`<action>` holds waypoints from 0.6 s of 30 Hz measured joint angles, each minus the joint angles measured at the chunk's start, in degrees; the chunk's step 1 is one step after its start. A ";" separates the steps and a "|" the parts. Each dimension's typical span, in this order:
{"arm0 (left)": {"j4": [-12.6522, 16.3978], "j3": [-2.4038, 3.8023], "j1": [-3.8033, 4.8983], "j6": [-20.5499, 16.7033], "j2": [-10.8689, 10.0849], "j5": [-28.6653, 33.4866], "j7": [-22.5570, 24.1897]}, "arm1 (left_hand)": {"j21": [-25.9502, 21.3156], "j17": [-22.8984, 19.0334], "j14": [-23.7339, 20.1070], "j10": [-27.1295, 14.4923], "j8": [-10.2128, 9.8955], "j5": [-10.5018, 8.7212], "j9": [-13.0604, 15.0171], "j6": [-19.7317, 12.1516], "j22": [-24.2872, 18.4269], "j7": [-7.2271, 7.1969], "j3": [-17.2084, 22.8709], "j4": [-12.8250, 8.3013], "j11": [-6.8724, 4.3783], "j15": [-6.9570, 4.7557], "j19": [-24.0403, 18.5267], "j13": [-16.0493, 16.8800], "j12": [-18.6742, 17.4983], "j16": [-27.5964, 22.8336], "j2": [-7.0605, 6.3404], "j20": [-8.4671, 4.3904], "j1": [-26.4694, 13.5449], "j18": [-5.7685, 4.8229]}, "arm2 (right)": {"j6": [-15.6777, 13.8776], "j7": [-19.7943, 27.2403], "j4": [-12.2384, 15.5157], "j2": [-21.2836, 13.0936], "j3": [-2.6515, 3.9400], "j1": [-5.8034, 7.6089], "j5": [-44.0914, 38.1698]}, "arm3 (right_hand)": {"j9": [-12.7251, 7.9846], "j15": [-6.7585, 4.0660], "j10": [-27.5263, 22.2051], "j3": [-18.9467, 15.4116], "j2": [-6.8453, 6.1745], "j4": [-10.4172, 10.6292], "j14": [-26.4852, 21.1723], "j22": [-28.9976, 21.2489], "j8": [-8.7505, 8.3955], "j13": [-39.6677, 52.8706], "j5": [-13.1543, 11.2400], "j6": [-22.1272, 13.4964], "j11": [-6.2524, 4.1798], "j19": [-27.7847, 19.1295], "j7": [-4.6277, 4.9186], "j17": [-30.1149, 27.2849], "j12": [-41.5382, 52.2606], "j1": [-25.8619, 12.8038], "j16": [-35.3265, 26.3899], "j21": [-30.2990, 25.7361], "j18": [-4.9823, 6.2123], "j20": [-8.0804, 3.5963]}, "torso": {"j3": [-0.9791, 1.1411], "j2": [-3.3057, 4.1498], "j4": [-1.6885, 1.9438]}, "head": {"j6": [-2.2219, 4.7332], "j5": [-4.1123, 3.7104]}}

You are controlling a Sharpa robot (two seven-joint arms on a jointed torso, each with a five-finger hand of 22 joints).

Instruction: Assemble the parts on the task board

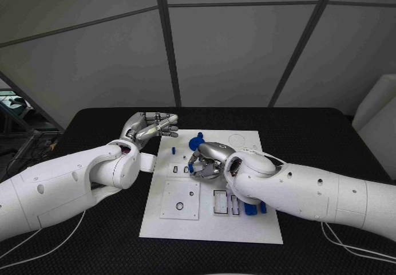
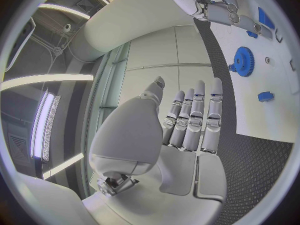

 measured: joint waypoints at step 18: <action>-0.16 0.00 0.00 0.07 -0.08 0.00 -0.23 | 0.36 0.29 0.37 0.35 -0.18 0.00 0.00 0.38 0.19 0.27 -0.16 -0.16 -0.26 0.11 0.00 0.04 0.00 -0.22 0.26 0.00 -0.26 0.02 | -5.49 1.34 2.64 -2.82 -0.15 -0.54 1.57 | 0.11 0.81 -2.26 -9.40 -2.29 7.78 0.01 -1.24 0.47 -0.61 0.52 -6.12 1.01 -0.70 1.10 -0.01 -2.75 2.70 -0.28 -0.85 0.00 1.10 | 0.02 -0.01 0.00 | 0.13 0.05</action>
